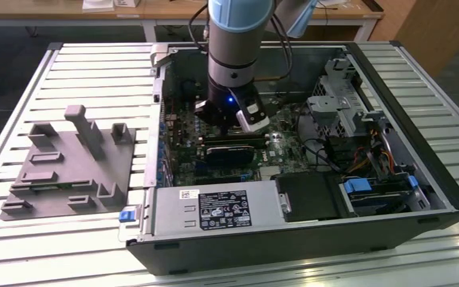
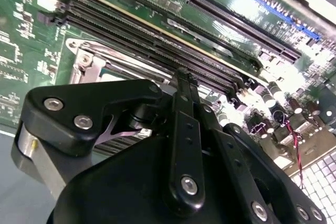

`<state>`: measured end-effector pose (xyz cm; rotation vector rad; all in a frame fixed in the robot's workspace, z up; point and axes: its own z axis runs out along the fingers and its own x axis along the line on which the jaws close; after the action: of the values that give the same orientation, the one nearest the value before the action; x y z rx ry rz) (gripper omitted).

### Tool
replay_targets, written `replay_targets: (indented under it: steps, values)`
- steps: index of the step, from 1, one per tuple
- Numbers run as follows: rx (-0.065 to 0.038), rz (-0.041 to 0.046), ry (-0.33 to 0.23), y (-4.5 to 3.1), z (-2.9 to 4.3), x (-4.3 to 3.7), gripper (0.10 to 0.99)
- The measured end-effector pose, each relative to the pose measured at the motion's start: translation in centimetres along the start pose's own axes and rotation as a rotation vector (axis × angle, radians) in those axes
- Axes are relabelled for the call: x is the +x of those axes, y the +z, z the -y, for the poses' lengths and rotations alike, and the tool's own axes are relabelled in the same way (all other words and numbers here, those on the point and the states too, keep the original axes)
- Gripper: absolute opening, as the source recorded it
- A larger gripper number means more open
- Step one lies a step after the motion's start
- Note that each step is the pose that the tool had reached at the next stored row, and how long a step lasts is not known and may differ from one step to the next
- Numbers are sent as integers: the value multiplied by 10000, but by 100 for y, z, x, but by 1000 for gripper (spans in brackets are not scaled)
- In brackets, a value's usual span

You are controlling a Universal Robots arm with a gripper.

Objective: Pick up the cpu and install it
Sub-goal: 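Install the second cpu locking lever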

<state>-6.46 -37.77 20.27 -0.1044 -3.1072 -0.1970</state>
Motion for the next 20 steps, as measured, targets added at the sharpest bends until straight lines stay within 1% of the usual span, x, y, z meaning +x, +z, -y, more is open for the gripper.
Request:
replay_targets:
  steps: [1,2,6,8,10,11,13,15,20]
  values:
    - [-86,6,-4,9,5,29,106]
    - [-134,6,-4,16,6,36,106]
    - [-355,-10,-10,48,12,41,106]
    - [-492,-12,-13,67,12,43,106]
    - [-596,-15,-16,78,16,54,106]
    - [-672,-12,-18,81,15,67,106]
    - [-672,-14,-19,75,16,71,106]
    - [-672,-14,-19,45,12,72,106]
    - [-672,-14,-18,-148,-12,79,106]
